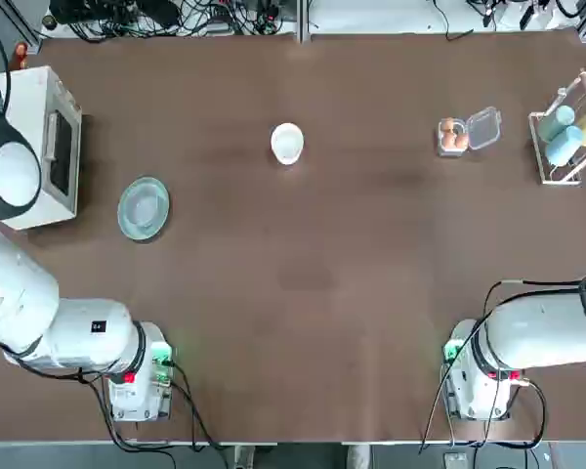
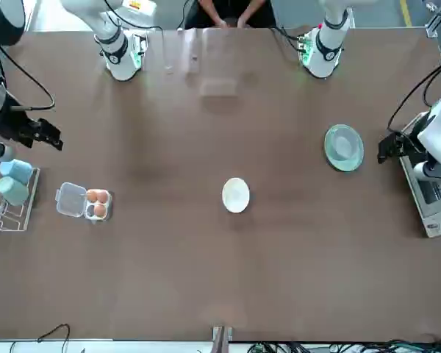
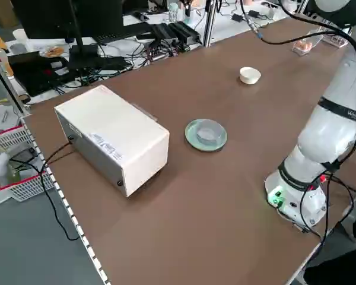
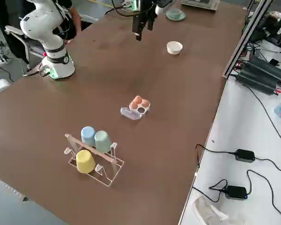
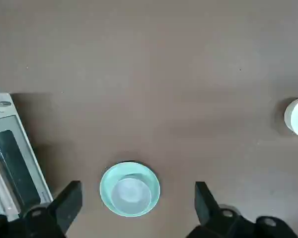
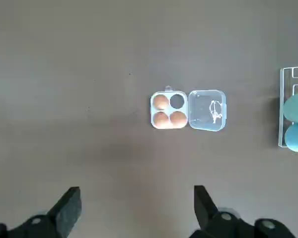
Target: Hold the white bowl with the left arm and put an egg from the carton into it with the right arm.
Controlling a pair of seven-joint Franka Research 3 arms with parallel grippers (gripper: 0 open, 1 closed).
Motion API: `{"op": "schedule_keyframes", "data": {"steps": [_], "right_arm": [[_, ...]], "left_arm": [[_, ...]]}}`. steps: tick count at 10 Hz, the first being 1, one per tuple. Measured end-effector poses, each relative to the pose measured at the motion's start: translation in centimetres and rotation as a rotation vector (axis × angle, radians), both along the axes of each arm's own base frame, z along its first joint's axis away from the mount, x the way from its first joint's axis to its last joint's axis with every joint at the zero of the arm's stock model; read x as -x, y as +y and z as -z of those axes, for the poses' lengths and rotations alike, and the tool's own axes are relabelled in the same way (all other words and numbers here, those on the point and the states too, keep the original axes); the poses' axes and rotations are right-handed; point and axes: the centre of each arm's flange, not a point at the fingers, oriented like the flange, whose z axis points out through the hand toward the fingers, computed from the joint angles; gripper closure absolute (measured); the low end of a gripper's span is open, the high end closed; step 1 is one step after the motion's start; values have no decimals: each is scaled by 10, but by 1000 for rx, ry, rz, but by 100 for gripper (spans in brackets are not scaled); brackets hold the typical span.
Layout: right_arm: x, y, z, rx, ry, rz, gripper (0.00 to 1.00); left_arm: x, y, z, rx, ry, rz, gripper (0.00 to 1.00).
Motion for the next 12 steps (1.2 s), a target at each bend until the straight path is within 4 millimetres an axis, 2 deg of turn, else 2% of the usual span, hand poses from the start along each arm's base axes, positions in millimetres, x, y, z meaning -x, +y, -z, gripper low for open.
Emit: {"op": "schedule_keyframes", "data": {"steps": [4,8,9,12], "right_arm": [[0,0,0,0,1,0,0],[0,0,4,0,7,0,0],[0,0,4,0,8,0,0],[1,0,5,0,10,-1,0]], "left_arm": [[0,-1,0,9,0,4,0],[0,-19,5,16,9,245,0],[-4,-20,18,52,30,310,0],[-27,-5,84,233,88,477,0]]}}
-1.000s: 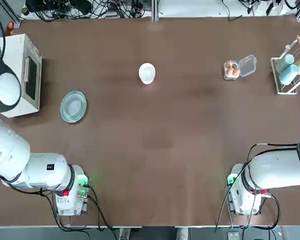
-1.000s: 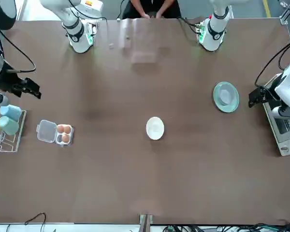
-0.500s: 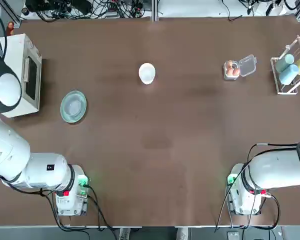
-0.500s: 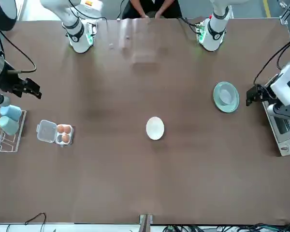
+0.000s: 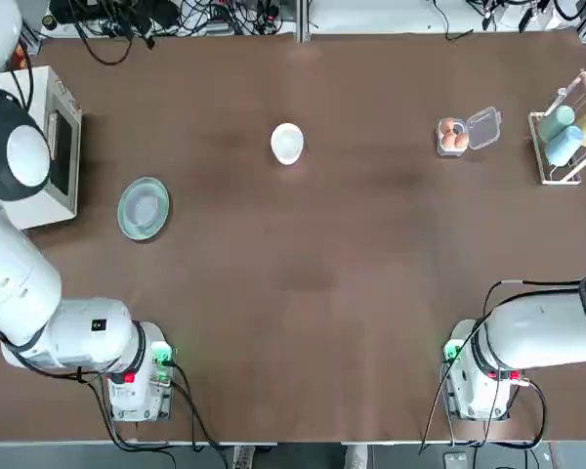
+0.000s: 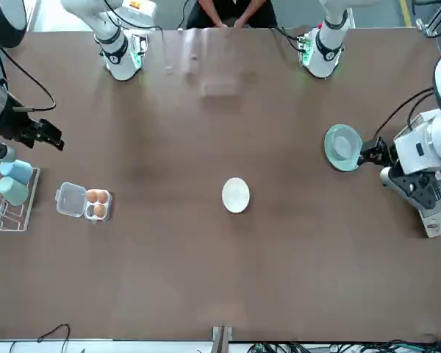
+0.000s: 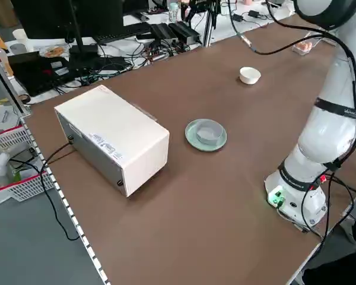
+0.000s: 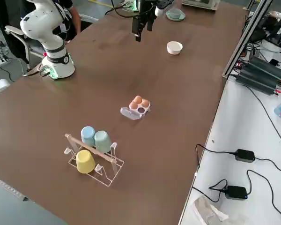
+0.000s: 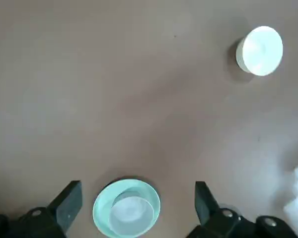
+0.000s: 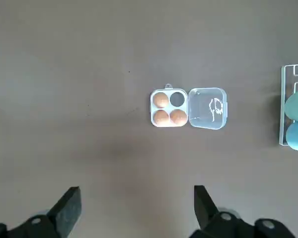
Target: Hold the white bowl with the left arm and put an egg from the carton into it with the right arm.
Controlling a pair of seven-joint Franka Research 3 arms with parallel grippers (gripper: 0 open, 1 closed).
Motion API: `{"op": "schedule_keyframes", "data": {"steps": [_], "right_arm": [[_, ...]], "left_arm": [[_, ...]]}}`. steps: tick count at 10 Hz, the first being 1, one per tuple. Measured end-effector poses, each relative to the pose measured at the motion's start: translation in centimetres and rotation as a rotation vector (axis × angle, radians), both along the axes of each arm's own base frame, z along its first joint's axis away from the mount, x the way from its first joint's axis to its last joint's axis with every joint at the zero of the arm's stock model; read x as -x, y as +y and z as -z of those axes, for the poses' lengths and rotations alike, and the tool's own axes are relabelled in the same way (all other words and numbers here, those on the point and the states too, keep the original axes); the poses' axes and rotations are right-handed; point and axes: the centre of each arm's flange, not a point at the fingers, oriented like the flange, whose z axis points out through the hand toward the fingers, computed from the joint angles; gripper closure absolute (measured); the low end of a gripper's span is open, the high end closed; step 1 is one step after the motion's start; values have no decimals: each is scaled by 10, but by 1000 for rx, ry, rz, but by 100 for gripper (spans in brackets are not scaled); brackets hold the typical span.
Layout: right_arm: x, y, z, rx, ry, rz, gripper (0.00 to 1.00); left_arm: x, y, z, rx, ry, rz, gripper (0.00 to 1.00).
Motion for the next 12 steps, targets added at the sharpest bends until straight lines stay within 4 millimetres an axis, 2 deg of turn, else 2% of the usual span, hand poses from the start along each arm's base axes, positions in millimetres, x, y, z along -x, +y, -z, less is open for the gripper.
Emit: {"op": "schedule_keyframes", "data": {"steps": [1,2,3,4,7,8,9,11,12], "right_arm": [[0,0,0,0,-1,0,0],[-2,-1,2,0,-3,2,0],[-10,-4,13,2,-4,8,0],[-26,-9,35,5,-4,19,0],[-74,-23,122,5,40,-24,0],[-84,-26,140,-10,51,-51,0],[-91,-30,155,-26,53,-79,0],[-97,-39,175,-41,47,-112,0],[-97,-39,187,-42,39,-116,0]], "left_arm": [[-5,-3,21,47,5,59,0],[-9,-14,42,102,-34,158,0],[-13,-31,63,162,-96,261,0],[-15,-49,83,210,-134,335,0],[-14,-108,128,363,-168,480,0],[-14,-118,151,422,-174,532,0],[-16,-119,176,458,-177,578,0],[-18,-122,225,524,-204,685,0],[-17,-131,247,557,-249,782,0]]}}
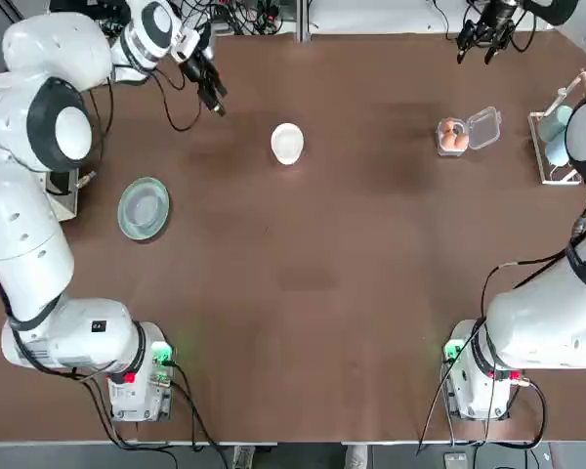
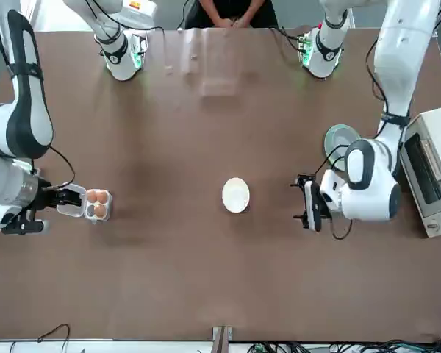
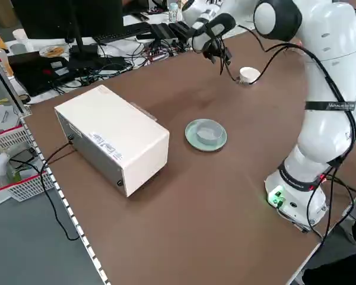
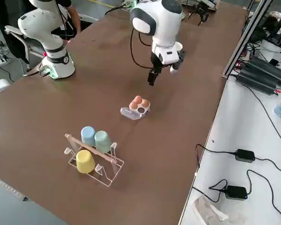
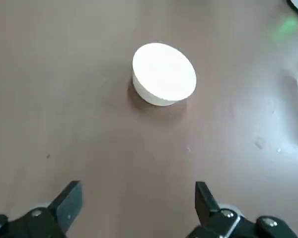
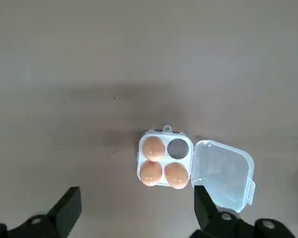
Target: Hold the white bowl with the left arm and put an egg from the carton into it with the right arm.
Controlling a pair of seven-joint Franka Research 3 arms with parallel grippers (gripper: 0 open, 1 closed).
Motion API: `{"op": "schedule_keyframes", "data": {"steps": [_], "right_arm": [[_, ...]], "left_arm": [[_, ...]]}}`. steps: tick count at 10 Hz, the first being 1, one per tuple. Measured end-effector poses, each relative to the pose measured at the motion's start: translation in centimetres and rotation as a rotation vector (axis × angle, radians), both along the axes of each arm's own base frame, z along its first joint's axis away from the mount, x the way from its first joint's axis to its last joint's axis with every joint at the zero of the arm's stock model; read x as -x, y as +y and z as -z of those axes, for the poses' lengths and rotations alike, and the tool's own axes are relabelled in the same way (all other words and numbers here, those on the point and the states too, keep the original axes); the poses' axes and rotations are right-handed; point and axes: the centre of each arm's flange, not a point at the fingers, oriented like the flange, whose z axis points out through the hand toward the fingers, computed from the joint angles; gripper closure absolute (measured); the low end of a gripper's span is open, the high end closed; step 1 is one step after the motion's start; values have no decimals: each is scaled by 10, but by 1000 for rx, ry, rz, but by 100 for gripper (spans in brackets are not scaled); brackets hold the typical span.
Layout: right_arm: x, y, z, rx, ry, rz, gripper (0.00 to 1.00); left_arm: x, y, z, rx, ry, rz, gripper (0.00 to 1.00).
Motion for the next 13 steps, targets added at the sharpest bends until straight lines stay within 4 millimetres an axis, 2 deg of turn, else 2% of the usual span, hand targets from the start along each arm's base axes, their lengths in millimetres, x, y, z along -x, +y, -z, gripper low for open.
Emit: {"op": "schedule_keyframes", "data": {"steps": [2,4,7,9,10,13], "right_arm": [[7,4,30,-1,-10,-3,0],[16,4,54,3,-22,3,0],[35,4,75,12,-33,4,0],[49,3,106,20,-73,5,0],[55,3,116,22,-80,7,0],[55,-2,117,26,-92,13,0]], "left_arm": [[3,-7,29,40,-39,78,0],[0,-9,44,45,-62,67,0],[4,-36,69,64,-95,66,0],[3,-48,67,69,-120,64,0],[3,-54,64,75,-134,62,0],[7,-70,64,92,-136,63,0]]}}
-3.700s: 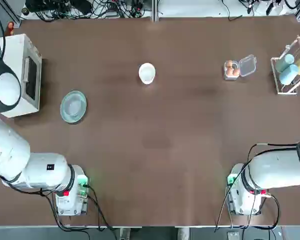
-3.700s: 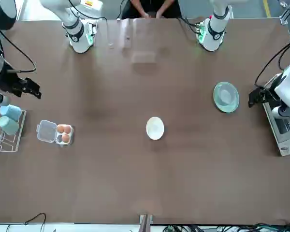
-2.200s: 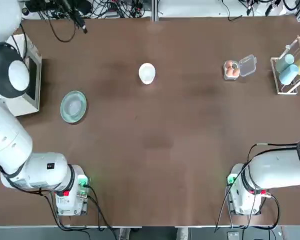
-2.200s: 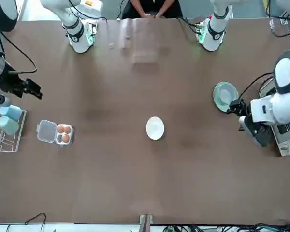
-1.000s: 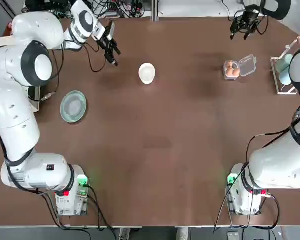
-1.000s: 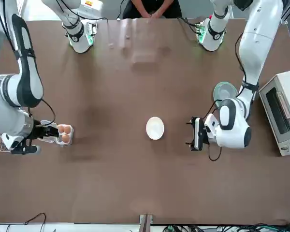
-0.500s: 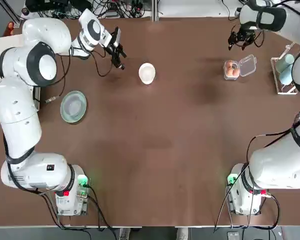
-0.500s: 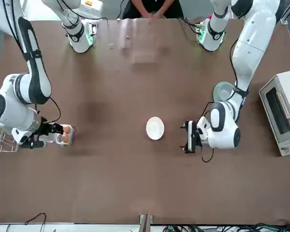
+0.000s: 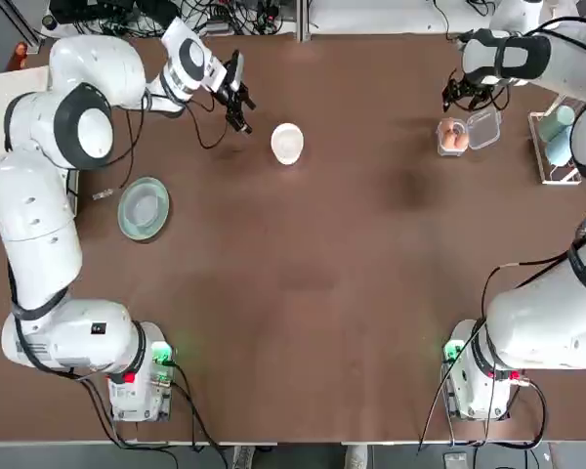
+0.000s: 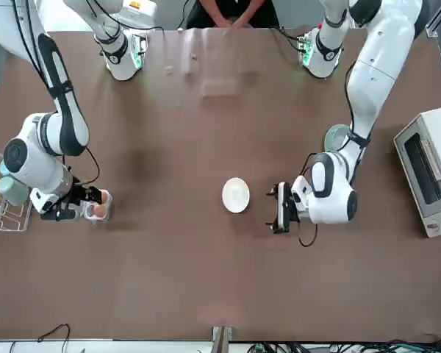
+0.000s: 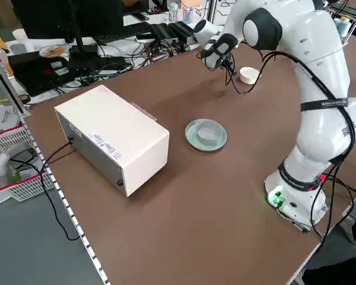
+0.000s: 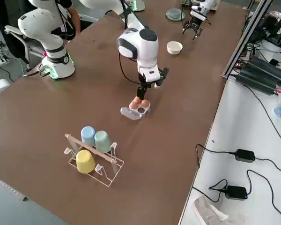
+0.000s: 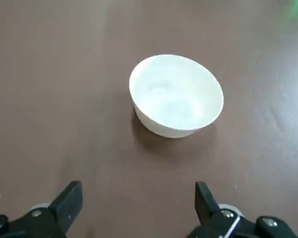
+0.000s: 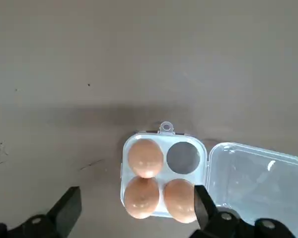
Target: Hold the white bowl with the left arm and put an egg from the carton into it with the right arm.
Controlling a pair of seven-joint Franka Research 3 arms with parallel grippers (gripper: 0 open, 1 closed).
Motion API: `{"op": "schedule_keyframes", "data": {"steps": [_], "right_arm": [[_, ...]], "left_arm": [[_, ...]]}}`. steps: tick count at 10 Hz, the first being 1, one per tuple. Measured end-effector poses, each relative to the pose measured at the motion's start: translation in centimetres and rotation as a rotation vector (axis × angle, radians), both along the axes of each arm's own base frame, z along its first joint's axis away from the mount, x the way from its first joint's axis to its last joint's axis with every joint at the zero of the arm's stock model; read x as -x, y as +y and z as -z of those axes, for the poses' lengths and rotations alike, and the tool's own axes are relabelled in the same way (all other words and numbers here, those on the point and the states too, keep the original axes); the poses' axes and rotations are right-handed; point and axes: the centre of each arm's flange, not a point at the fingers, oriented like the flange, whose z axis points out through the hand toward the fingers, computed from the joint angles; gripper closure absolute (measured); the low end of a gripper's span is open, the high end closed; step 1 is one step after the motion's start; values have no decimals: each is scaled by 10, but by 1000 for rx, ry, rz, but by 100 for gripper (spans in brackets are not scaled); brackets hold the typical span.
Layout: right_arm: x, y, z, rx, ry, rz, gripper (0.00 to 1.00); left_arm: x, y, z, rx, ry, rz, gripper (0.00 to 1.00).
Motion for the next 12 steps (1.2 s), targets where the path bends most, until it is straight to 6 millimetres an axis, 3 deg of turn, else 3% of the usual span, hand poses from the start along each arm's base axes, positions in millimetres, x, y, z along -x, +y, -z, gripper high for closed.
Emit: {"op": "schedule_keyframes", "data": {"steps": [3,6,12], "right_arm": [[1,-13,12,11,-15,18,0],[0,-9,38,10,-15,9,0],[-6,-8,54,10,-11,5,0]], "left_arm": [[8,-18,12,-3,7,19,0],[12,-26,16,2,9,35,0],[22,-42,33,1,1,68,0]]}}
